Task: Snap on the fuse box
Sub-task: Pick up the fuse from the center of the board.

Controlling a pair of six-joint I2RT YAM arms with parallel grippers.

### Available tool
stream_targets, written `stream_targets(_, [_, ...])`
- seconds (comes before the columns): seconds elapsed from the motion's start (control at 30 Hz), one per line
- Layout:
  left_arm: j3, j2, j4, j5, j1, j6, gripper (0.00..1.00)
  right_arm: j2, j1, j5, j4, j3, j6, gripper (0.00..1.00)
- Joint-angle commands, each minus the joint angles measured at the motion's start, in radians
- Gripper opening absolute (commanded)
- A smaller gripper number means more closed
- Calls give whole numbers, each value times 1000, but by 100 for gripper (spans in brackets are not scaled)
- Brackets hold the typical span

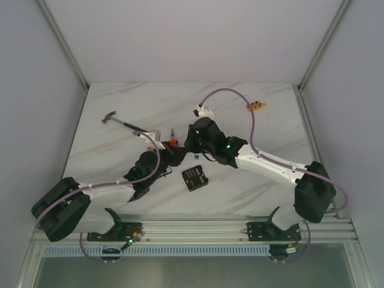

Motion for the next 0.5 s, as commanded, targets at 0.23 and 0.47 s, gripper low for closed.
stream_targets(0.23, [-38, -106, -33, 132, 38, 238, 0, -152, -37, -196, 107, -80, -174, 50])
stream_targets(0.47, [-25, -201, -99, 457, 132, 320, 0, -294, -156, -525, 121, -140, -393, 50])
